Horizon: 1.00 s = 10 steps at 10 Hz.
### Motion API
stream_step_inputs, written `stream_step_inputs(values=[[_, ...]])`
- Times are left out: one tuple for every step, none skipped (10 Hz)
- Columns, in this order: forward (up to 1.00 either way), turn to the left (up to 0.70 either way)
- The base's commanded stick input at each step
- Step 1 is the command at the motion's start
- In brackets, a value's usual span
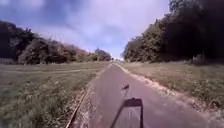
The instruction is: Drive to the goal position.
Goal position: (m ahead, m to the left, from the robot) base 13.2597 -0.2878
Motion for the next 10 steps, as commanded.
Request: stream_step_inputs(values=[[0.70,0.00],[0.70,0.00],[0.70,0.00],[0.70,0.00],[0.70,0.00],[0.70,0.00],[0.70,0.00],[0.70,0.00],[0.70,0.00],[0.70,0.00]])
